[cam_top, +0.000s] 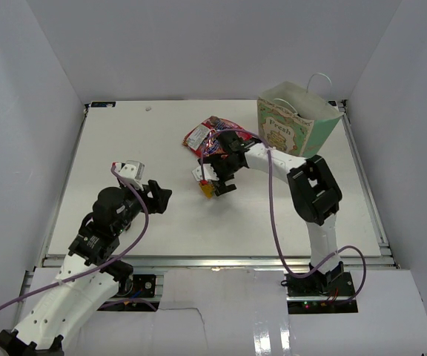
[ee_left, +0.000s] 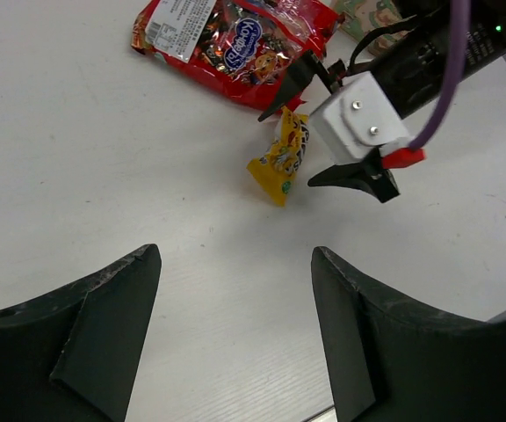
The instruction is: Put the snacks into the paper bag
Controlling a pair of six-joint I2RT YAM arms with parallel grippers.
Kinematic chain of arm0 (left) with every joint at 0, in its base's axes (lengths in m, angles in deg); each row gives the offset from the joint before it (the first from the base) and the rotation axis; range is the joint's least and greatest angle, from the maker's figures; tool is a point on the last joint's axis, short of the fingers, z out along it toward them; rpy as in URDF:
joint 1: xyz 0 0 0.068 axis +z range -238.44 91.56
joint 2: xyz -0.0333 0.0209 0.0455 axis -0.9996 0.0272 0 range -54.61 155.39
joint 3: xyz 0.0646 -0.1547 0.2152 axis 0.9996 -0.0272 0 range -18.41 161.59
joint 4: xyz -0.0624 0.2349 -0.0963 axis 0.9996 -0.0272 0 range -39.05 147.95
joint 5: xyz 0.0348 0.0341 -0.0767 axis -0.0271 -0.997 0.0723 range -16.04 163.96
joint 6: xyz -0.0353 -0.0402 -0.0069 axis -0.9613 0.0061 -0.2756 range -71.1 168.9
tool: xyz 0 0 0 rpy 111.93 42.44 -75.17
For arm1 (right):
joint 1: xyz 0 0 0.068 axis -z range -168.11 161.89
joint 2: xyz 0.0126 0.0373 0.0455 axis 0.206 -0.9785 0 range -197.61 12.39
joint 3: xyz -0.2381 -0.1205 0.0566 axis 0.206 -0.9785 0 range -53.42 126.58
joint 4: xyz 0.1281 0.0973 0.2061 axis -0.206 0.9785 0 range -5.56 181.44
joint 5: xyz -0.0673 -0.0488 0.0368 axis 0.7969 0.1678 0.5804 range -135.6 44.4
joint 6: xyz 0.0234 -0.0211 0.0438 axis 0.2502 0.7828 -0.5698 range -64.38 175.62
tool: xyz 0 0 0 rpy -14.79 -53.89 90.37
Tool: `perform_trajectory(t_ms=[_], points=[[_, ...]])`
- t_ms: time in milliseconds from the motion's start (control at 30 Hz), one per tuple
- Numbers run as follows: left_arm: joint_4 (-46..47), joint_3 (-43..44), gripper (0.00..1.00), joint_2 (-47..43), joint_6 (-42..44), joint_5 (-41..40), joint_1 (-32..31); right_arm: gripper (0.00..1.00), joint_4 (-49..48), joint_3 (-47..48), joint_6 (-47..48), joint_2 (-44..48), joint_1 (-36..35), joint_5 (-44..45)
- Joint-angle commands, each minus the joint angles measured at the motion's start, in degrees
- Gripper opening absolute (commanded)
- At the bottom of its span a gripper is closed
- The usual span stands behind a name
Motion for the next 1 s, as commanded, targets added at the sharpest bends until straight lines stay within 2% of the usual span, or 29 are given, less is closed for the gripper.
perform_trajectory(t_ms=[0,133,233,267,333,367,467,600,733,833,933,967], points=[[-1.1,2.0,0.8,-0.4,-0.6,-3.8,0.0,1.0,-2.4,6.2,-6.2,-3.9,-0.8,5.4],[-1.1,2.0,0.8,-0.5,-0.5,-3.8,0.0,0.89,-2.0,7.3,-7.5,-6.0,-0.7,6.5],[-1.1,2.0,0.8,-0.3,-0.4,-3.6,0.0,0.74,2.2,9.3,-7.6,-7.8,-0.8,6.2],[-1.1,2.1,0.8,-0.3,-0.5,-3.5,0.0,0.61,5.1,9.8,-7.0,-8.2,-0.7,6.0],[-1.0,2.0,0.8,-0.2,-0.4,-3.3,0.0,0.49,7.1,10.5,-6.7,-8.7,-0.7,5.4],[-1.0,2.0,0.8,-0.2,-0.4,-3.3,0.0,0.4,8.0,10.6,-6.2,-8.7,-0.7,5.1],[-1.1,2.0,0.8,-0.2,-0.6,-3.7,0.0,0.29,9.6,9.5,-6.6,-7.4,-0.7,4.0],[-1.2,2.0,0.8,-0.4,-1.1,-5.0,0.0,0.22,10.2,7.4,-9.7,-1.8,-0.7,0.1],[-1.2,2.0,0.8,-1.0,-1.4,-5.2,0.1,0.21,10.5,7.4,-16.7,9.3,-0.6,-6.1],[-1.2,2.0,0.8,-1.2,-1.4,-5.0,0.0,0.21,10.4,11.1,-23.8,15.6,0.5,-7.9],[-1.1,2.0,0.8,-1.6,-1.6,-4.7,0.0,0.21,9.6,17.7,-31.9,19.3,4.3,-7.1],[-1.1,2.0,0.8,-1.8,-1.5,-4.6,0.0,0.21,8.6,21.1,-34.1,20.0,7.5,-6.9]])
